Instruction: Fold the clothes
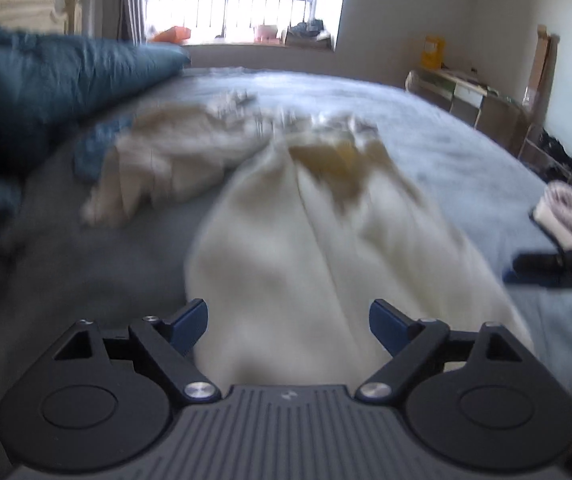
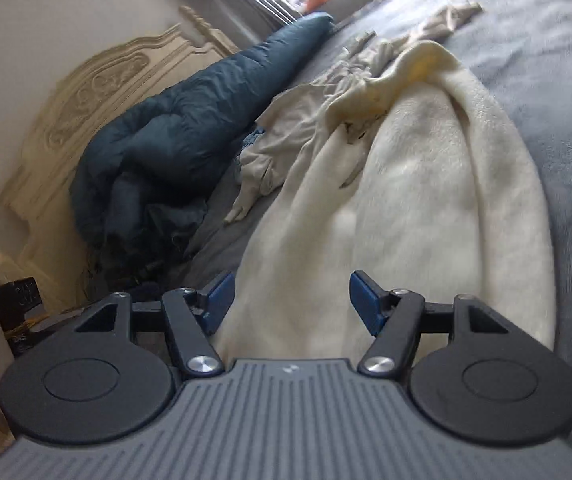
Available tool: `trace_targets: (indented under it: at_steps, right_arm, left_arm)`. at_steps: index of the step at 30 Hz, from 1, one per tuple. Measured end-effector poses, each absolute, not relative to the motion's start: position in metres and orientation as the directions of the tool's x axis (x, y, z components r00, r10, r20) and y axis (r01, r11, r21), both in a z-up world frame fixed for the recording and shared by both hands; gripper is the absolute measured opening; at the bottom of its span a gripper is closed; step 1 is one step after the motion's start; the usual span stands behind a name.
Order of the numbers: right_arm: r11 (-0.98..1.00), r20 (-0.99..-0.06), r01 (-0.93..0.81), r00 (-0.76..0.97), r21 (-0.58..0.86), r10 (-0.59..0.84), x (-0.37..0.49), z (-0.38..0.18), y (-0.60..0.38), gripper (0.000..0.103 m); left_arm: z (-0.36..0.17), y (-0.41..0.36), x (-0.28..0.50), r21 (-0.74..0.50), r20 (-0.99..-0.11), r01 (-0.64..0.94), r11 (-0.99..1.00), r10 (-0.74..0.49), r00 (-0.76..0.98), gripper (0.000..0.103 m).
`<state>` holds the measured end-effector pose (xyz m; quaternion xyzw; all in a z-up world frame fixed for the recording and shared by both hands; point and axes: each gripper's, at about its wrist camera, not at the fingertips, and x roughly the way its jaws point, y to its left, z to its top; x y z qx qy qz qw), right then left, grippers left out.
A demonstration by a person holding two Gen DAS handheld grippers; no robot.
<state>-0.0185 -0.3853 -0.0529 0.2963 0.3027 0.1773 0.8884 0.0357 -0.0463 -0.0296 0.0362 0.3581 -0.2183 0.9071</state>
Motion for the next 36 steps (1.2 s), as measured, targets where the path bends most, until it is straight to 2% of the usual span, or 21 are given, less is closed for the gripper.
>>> trace_targets:
  at_steps: [3, 7, 11, 13, 15, 16, 18, 19, 20, 22, 25, 31, 36]
  right_arm:
    - [0.829, -0.425, -0.165, 0.796, 0.535, 0.432, -0.052, -0.068, -0.358, 0.063]
    - [0.908, -0.423, -0.137, 0.850, 0.396, 0.313, -0.088, -0.086, -0.333, 0.063]
    - [0.938, -0.455, -0.066, 0.861, 0.340, 0.225, -0.099, -0.110, -0.334, 0.063]
    - [0.937, -0.470, -0.025, 0.861, 0.347, 0.197, -0.097, -0.122, -0.341, 0.063]
    - [0.936, -0.472, -0.003, 0.863, 0.351, 0.180, -0.096, -0.134, -0.346, 0.063]
    - [0.935, -0.466, -0.001, 0.867, 0.353, 0.177, -0.096, -0.139, -0.349, 0.063]
    - [0.932, -0.450, -0.003, 0.875, 0.364, 0.179, -0.095, -0.146, -0.352, 0.063]
    - [0.931, -0.443, -0.006, 0.878, 0.364, 0.179, -0.096, -0.148, -0.353, 0.063]
    - [0.934, -0.438, -0.010, 0.881, 0.358, 0.178, -0.096, -0.149, -0.353, 0.063]
    - [0.941, -0.431, -0.021, 0.886, 0.336, 0.174, -0.096, -0.151, -0.352, 0.063]
    - [0.951, -0.417, -0.040, 0.892, 0.306, 0.171, -0.099, -0.154, -0.351, 0.064]
    - [0.950, -0.397, -0.053, 0.900, 0.309, 0.179, -0.100, -0.157, -0.352, 0.064]
    - [0.953, -0.394, -0.061, 0.901, 0.298, 0.180, -0.101, -0.158, -0.349, 0.065]
  left_arm:
    - [-0.066, -0.048, -0.007, -0.119, -0.651, 0.417, 0.901, -0.387, 0.652, 0.089]
    - [-0.102, -0.053, -0.031, -0.228, -0.664, 0.400, 0.887, -0.443, 0.603, 0.089]
    - [-0.114, -0.062, -0.035, -0.174, -0.650, 0.346, 0.922, -0.371, 0.663, 0.088]
    - [-0.115, -0.063, -0.036, -0.158, -0.635, 0.333, 0.930, -0.354, 0.687, 0.080]
    - [-0.114, -0.061, -0.036, -0.141, -0.618, 0.329, 0.934, -0.342, 0.707, 0.058]
    - [-0.114, -0.057, -0.034, -0.161, -0.617, 0.323, 0.932, -0.351, 0.705, 0.052]
    - [-0.113, -0.049, -0.031, -0.227, -0.617, 0.306, 0.924, -0.380, 0.689, 0.025]
    - [-0.112, -0.043, -0.029, -0.266, -0.619, 0.296, 0.917, -0.398, 0.678, 0.017]
    - [-0.109, -0.037, -0.026, -0.292, -0.617, 0.286, 0.913, -0.408, 0.673, 0.014]
    - [-0.101, -0.026, -0.022, -0.313, -0.608, 0.265, 0.912, -0.407, 0.682, 0.014]
    - [-0.076, -0.007, -0.014, -0.248, -0.562, 0.216, 0.944, -0.322, 0.762, 0.014]
    - [-0.009, 0.046, 0.037, -0.108, -0.420, 0.012, 0.994, -0.056, 0.906, 0.013]
    - [0.012, 0.074, 0.105, -0.031, -0.402, -0.129, 0.991, 0.106, 0.909, 0.015]
